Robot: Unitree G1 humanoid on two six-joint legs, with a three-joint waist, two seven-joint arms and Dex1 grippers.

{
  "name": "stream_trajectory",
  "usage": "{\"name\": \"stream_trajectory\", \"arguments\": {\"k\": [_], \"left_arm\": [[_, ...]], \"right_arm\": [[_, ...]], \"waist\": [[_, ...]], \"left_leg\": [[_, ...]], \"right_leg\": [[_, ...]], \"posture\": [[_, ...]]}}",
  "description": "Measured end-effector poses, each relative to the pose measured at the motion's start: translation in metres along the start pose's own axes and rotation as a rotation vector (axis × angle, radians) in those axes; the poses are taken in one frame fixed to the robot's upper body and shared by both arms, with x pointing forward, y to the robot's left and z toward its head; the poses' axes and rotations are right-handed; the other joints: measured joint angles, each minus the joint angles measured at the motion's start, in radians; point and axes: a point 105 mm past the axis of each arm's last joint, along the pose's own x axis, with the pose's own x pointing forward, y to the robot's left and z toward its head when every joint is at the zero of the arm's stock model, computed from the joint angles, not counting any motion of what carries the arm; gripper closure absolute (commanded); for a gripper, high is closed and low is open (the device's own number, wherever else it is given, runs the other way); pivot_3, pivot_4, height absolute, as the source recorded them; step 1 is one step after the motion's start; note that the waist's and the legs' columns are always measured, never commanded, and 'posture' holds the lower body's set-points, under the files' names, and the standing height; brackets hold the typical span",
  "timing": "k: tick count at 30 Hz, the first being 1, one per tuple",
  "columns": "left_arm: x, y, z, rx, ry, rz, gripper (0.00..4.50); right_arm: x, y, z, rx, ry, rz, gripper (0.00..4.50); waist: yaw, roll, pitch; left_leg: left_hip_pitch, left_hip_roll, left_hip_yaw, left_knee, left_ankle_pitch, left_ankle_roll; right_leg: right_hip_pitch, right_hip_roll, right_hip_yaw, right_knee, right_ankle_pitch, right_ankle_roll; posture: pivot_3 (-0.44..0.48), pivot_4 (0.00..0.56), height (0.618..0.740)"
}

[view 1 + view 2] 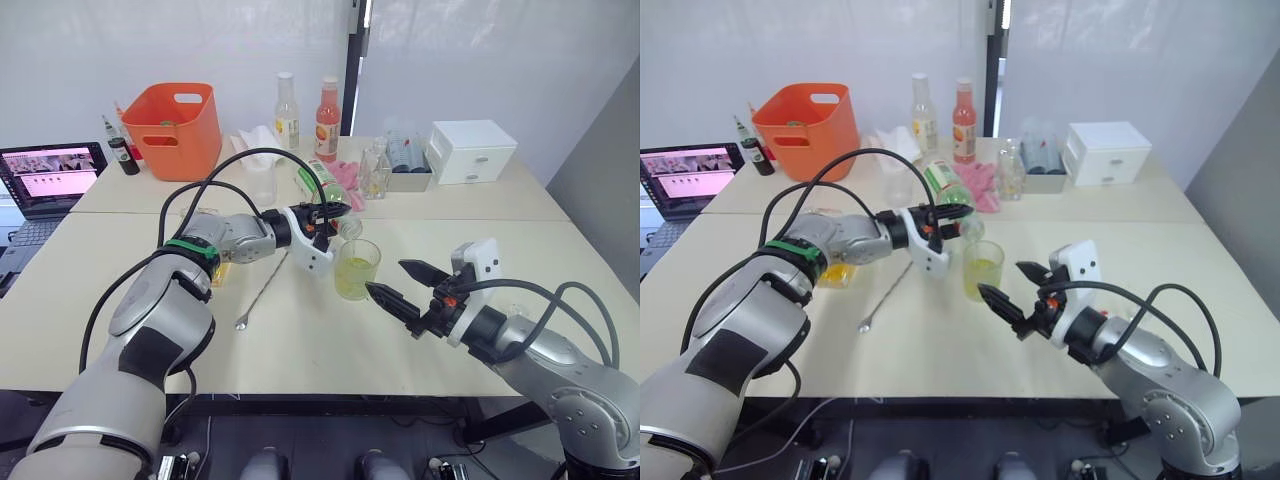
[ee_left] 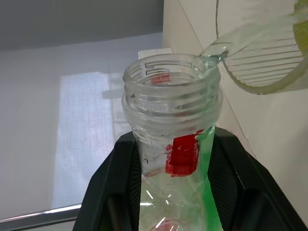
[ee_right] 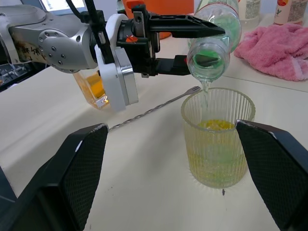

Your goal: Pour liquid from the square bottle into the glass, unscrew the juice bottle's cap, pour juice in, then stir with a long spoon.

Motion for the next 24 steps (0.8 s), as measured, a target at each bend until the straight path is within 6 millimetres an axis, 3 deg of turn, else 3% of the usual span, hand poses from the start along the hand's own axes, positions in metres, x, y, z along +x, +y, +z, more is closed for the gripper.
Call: {"name": "stream_trajectory", "arguments": {"k": [10, 13, 19, 24], "left_arm": [[-0.002, -0.01, 0.003, -0.242, 0.004, -0.018, 3.03], [-0.004, -0.005, -0.001, -0.353, 0.02, 0.019, 3.03], [-0.014, 0.028, -0.021, -0.65, 0.031, 0.162, 3.03], [-0.034, 0.06, -0.032, -0.892, -0.069, 0.215, 3.03]], "right_arm": [[0.0, 0.0, -0.001, 0.0, 0.004, 0.0, 0.03], [0.001, -0.002, -0.001, 0.002, 0.007, -0.004, 0.03], [0.003, -0.006, 0.001, -0.011, 0.004, -0.015, 0.03], [0.003, -0.011, -0.001, -0.017, 0.021, -0.018, 0.03]], "waist": [[-0.001, 0.0, 0.0], [-0.002, 0.0, 0.0], [-0.006, 0.0, 0.0], [-0.016, 0.0, 0.0]], "left_leg": [[0.0, 0.0, 0.0, 0.001, 0.0, 0.0], [0.0, 0.0, 0.0, 0.001, 0.0, 0.0], [0.0, 0.0, -0.001, 0.002, 0.0, 0.0], [0.0, 0.0, -0.001, 0.002, 0.0, 0.0]], "right_leg": [[0.0, 0.0, 0.0, 0.001, 0.0, 0.0], [0.0, 0.0, 0.0, 0.001, 0.0, 0.0], [0.0, 0.0, 0.0, 0.001, 0.0, 0.0], [0.0, 0.0, -0.001, 0.001, 0.0, 0.0]], "posture": [[0.0, 0.15, 0.715], [0.0, 0.15, 0.715], [0.0, 0.15, 0.715], [0.0, 0.15, 0.715]]}}
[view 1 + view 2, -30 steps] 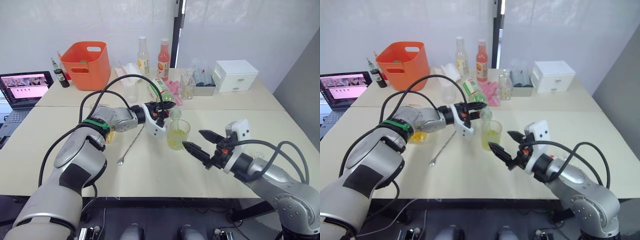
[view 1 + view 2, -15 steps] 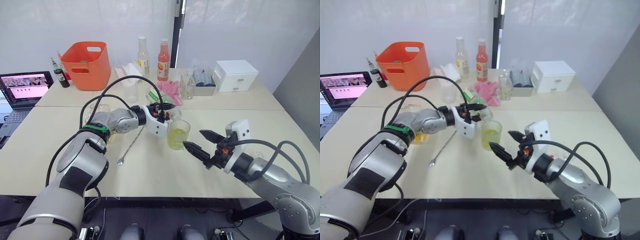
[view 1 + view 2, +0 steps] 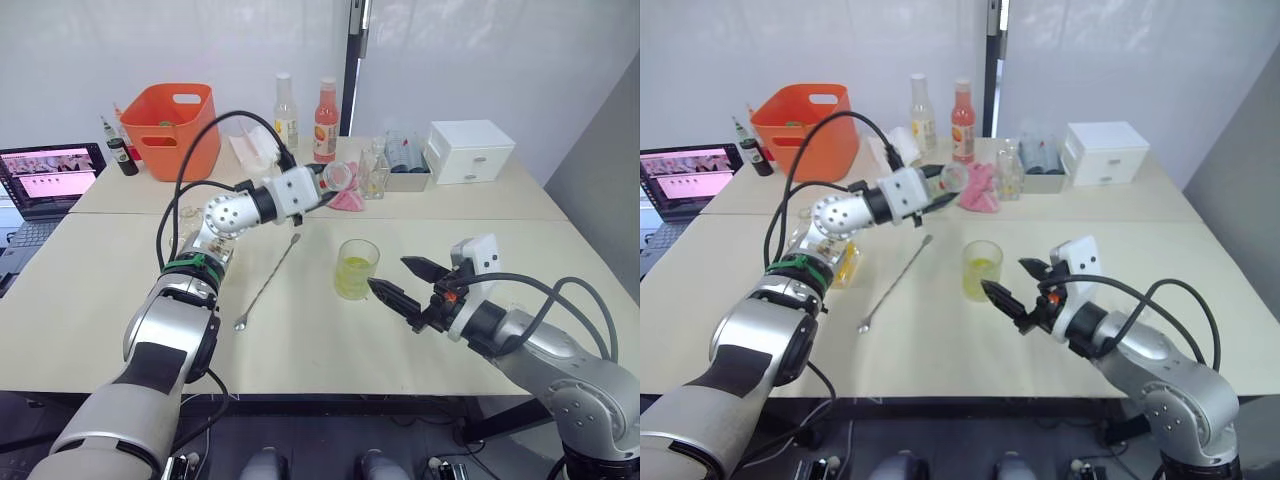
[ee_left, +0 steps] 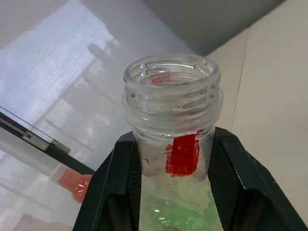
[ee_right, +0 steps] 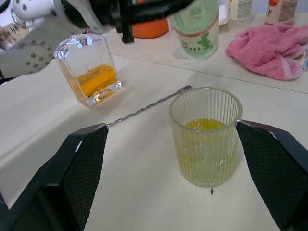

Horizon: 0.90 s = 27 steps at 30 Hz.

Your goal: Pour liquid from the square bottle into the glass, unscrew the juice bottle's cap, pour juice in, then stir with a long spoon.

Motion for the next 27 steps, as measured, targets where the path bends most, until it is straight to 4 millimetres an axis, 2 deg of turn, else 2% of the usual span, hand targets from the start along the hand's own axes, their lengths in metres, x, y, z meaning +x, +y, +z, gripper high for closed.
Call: {"name": "stream_trajectory", "arguments": {"k": [3, 6, 12, 15, 21, 27], "left_arm": [[-0.017, 0.011, 0.009, -0.131, -0.036, -0.028, 3.03], [-0.043, 0.017, 0.019, -0.3, -0.042, -0.063, 3.03], [-0.096, 0.014, 0.056, -0.504, -0.035, -0.131, 3.03], [-0.126, 0.01, 0.065, -0.574, 0.003, -0.111, 3.03], [-0.168, 0.001, 0.061, -0.642, 0.109, 0.013, 3.03], [-0.226, -0.014, 0.037, -0.727, 0.262, 0.213, 3.03]], "right_arm": [[0.001, -0.001, 0.0, -0.003, 0.008, 0.012, 0.03], [0.004, -0.001, 0.001, -0.011, 0.013, 0.036, 0.03], [0.009, -0.002, 0.004, -0.025, 0.031, 0.092, 0.03], [0.011, -0.009, 0.004, -0.035, 0.051, 0.1, 0.03], [0.018, -0.008, 0.004, -0.038, 0.07, 0.155, 0.03], [0.022, -0.013, 0.005, -0.044, 0.076, 0.172, 0.03]], "waist": [[-0.007, 0.0, 0.0], [-0.022, 0.0, 0.0], [-0.031, 0.0, 0.0], [-0.031, 0.0, 0.0], [-0.017, 0.0, 0.0], [-0.015, 0.0, 0.0]], "left_leg": [[0.0, 0.001, -0.001, 0.0, 0.0, 0.0], [0.0, 0.002, -0.002, 0.0, 0.0, 0.0], [0.001, 0.002, -0.009, 0.0, 0.0, 0.0], [0.003, 0.002, -0.009, 0.0, 0.0, 0.0], [0.003, 0.002, -0.008, 0.001, 0.0, 0.0], [0.004, 0.002, -0.007, 0.0, 0.0, 0.0]], "right_leg": [[0.0, 0.001, 0.0, 0.0, 0.0, 0.0], [0.0, 0.001, 0.0, 0.001, 0.0, 0.0], [0.0, 0.001, 0.0, 0.002, 0.0, 0.0], [0.001, 0.001, 0.0, 0.002, 0.0, 0.0], [0.002, 0.0, 0.0, 0.001, 0.0, 0.0], [0.001, 0.0, 0.0, 0.001, 0.0, 0.0]], "posture": [[0.0, 0.15, 0.715], [0.0, 0.15, 0.715], [0.0, 0.15, 0.715], [0.0, 0.15, 0.715], [0.0, 0.15, 0.715], [0.0, 0.15, 0.715]]}}
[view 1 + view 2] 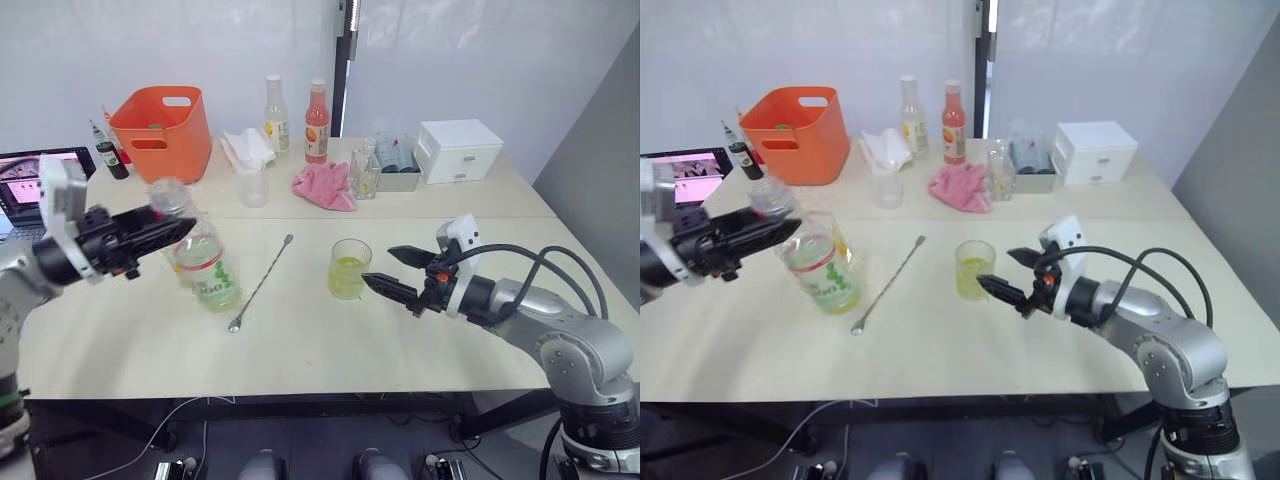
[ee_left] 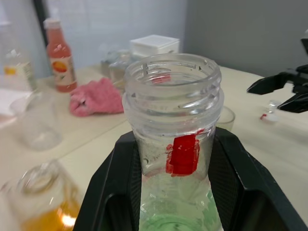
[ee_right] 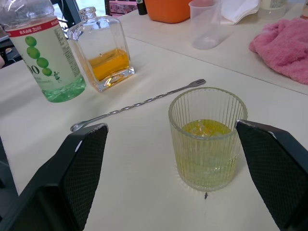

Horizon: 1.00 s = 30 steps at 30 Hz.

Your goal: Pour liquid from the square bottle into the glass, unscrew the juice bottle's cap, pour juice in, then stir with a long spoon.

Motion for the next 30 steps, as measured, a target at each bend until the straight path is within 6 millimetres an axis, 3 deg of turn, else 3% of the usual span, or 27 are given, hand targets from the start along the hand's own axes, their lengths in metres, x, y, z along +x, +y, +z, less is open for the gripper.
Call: {"name": "stream_trajectory", "arguments": {"k": [8, 13, 25, 30], "left_arm": [[-0.031, 0.025, -0.017, 0.033, 0.033, 0.213, 3.03], [-0.038, 0.055, -0.008, 0.098, -0.031, 0.372, 3.03], [-0.019, 0.108, 0.003, 0.171, -0.126, 0.564, 3.03], [0.0, 0.119, -0.008, 0.145, -0.138, 0.571, 3.03]], "right_arm": [[0.002, 0.001, -0.002, -0.001, 0.01, 0.023, 0.03], [0.001, 0.003, -0.003, 0.0, 0.008, 0.03, 0.03], [-0.004, 0.002, -0.008, -0.036, 0.019, -0.001, 0.03], [-0.007, 0.0, -0.007, -0.046, 0.013, -0.02, 0.03]], "waist": [[0.017, 0.0, 0.0], [0.016, -0.001, 0.0], [0.015, -0.002, 0.0], [0.017, -0.003, 0.0]], "left_leg": [[0.0, 0.0, 0.006, 0.0, 0.0, 0.0], [0.0, 0.0, 0.006, 0.0, 0.0, 0.0], [-0.001, 0.0, 0.007, 0.0, 0.0, 0.0], [-0.002, -0.001, 0.007, 0.0, 0.0, 0.0]], "right_leg": [[0.0, 0.0, 0.0, -0.001, 0.0, 0.0], [0.0, 0.0, 0.0, -0.001, 0.0, -0.001], [-0.001, 0.0, -0.001, -0.001, 0.0, -0.001], [-0.001, 0.0, -0.001, -0.001, 0.0, 0.0]], "posture": [[0.0, 0.15, 0.715], [0.0, 0.15, 0.715], [0.0, 0.15, 0.715], [0.0, 0.15, 0.715]]}}
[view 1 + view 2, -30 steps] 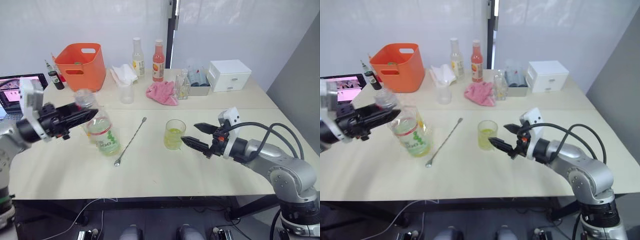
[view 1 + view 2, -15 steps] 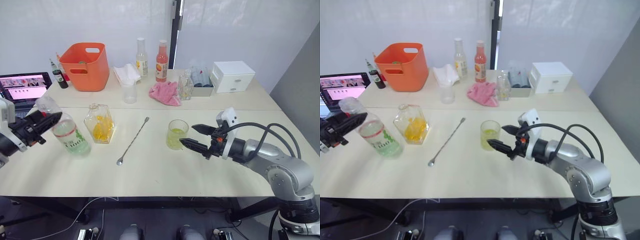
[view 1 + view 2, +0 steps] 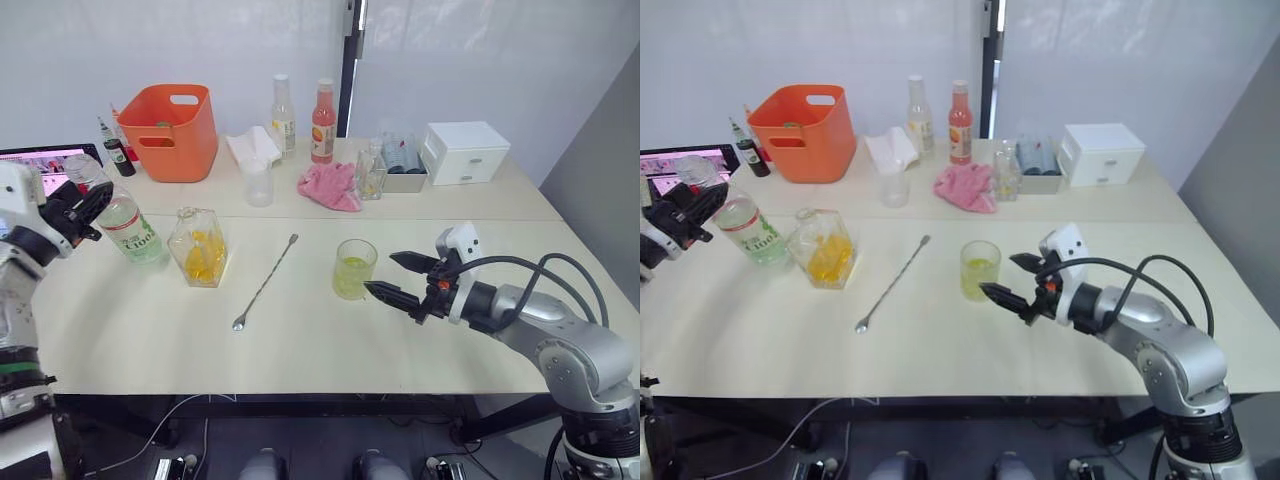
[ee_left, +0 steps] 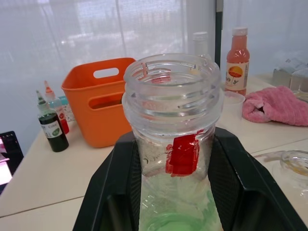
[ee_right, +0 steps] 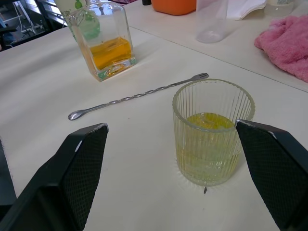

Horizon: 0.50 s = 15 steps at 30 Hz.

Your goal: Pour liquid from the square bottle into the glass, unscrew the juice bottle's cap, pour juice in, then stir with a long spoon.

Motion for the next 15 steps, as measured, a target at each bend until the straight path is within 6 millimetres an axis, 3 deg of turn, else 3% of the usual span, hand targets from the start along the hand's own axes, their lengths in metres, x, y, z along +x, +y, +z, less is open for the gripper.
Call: {"name": "stream_trajectory", "arguments": {"k": [8, 15], "left_arm": [[0.018, -0.005, -0.028, -0.031, 0.037, 0.009, 3.03], [0.021, 0.0, -0.031, -0.044, 0.036, 0.039, 3.03]], "right_arm": [[-0.003, 0.003, 0.002, -0.012, -0.013, -0.016, 0.03], [-0.004, 0.002, 0.005, -0.021, -0.023, -0.03, 0.03]], "waist": [[-0.004, -0.001, 0.0], [-0.003, -0.001, 0.0]], "left_leg": [[0.0, 0.0, 0.0, 0.0, 0.0, 0.0], [0.001, 0.0, 0.0, 0.0, 0.0, 0.0]], "right_leg": [[-0.001, 0.0, 0.0, 0.0, 0.0, 0.0], [0.0, 0.0, 0.0, 0.001, 0.0, 0.0]], "posture": [[0.0, 0.15, 0.715], [0.0, 0.15, 0.715]]}}
